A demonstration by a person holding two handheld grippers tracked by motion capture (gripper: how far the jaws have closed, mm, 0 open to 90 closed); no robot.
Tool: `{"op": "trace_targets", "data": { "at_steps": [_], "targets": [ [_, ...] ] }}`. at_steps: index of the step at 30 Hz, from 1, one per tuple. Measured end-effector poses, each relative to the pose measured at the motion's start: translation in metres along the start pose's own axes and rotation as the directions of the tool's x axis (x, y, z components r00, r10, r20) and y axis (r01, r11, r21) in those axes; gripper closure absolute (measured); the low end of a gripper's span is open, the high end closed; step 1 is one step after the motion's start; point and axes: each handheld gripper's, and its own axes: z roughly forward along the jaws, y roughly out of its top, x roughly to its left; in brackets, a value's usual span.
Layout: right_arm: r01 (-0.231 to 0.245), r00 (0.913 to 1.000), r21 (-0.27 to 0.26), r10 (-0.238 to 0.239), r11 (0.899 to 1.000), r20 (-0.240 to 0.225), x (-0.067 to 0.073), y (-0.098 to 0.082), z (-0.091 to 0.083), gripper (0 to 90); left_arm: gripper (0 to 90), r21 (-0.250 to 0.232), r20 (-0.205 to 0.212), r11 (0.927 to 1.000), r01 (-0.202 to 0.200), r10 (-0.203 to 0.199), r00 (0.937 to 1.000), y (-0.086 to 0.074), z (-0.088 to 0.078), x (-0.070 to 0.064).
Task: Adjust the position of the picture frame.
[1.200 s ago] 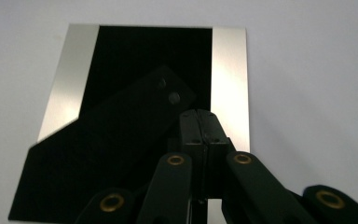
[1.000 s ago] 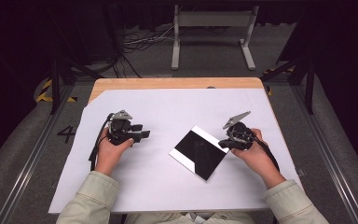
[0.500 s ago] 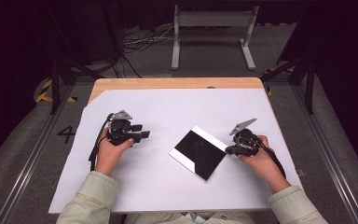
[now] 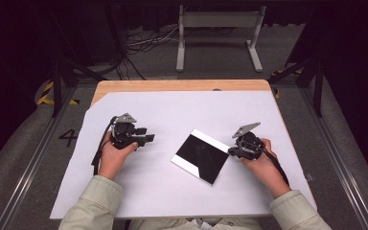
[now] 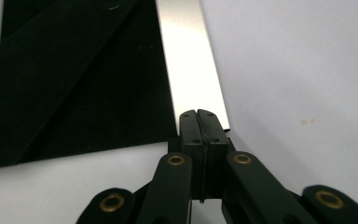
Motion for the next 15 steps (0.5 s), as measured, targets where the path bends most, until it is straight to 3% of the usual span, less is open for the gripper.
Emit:
{"op": "trace_targets", "data": {
  "at_steps": [6, 15],
  "targets": [
    [-0.026, 0.9996, -0.051, 0.025, 0.998, -0.015, -0.001, 0.012, 0.013, 90.0, 49.5, 0.001, 0.004, 1.0000, -0.001, 0.001, 1.0000, 0.000, 0.000, 0.001],
    [-0.054, 0.9962, -0.101, 0.046, 0.993, -0.073, 0.001, 0.037, 0.035, 90.0, 49.5, -0.004, 0.003, 1.0000, -0.002, 0.002, 1.0000, 0.000, -0.001, 0.001]
  ]
}}
